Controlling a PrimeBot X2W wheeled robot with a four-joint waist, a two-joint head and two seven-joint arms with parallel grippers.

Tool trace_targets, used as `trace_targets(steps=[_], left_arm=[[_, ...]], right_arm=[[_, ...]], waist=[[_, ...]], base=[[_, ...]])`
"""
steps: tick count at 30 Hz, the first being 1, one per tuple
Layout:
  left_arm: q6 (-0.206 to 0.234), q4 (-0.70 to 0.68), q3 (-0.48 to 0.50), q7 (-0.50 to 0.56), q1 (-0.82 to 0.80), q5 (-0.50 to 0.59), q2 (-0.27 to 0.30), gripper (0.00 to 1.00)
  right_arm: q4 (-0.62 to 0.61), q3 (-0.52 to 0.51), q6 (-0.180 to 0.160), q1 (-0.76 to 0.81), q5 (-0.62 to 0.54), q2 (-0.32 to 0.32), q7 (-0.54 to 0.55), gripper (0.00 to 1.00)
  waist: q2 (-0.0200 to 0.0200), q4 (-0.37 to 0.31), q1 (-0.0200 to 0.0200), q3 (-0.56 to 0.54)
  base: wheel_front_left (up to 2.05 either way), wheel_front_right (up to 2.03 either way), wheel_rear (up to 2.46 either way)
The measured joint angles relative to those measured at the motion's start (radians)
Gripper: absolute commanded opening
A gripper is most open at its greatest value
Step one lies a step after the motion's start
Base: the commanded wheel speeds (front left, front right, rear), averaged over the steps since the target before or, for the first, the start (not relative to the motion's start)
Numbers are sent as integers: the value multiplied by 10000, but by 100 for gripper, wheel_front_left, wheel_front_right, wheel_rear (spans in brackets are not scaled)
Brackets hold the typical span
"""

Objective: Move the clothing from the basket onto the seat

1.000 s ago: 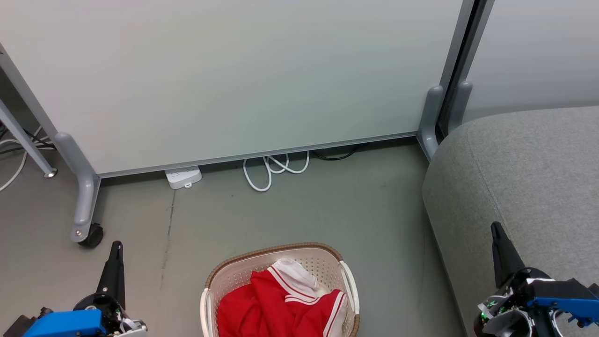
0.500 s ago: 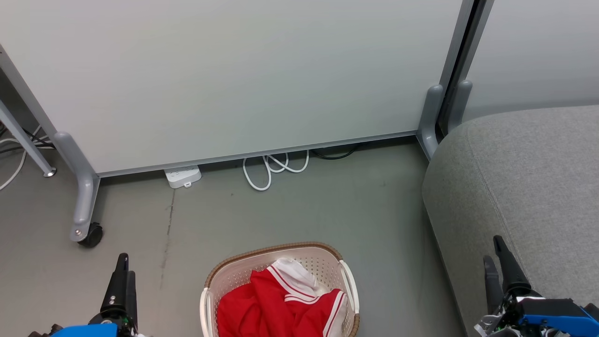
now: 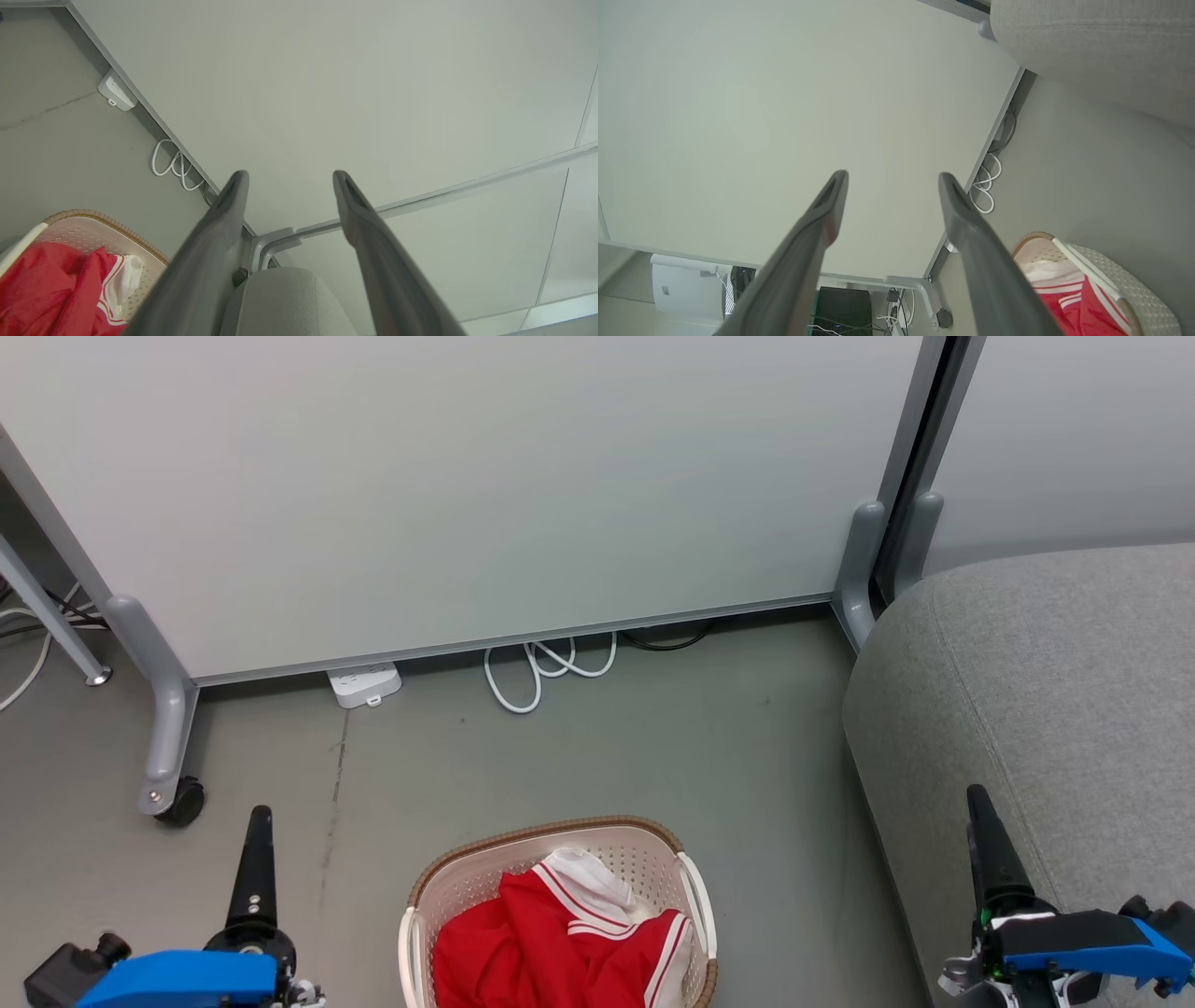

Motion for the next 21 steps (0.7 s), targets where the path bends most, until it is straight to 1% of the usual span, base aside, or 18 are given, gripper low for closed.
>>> trace_targets(steps=[14,21], left_arm=[[263,-332,-629,-527,-157,3057,33,100],[399,-255,-872,-775,-219,4270,44,100]], right_arm=[[-274,554,0,-166,-3120,-2,-529,100],[-199,755,0,-168,-4297,-4,-779,100]], waist=[[0,25,0,30],[0,35,0,19]], base=[[0,0,0],[0,0,0]])
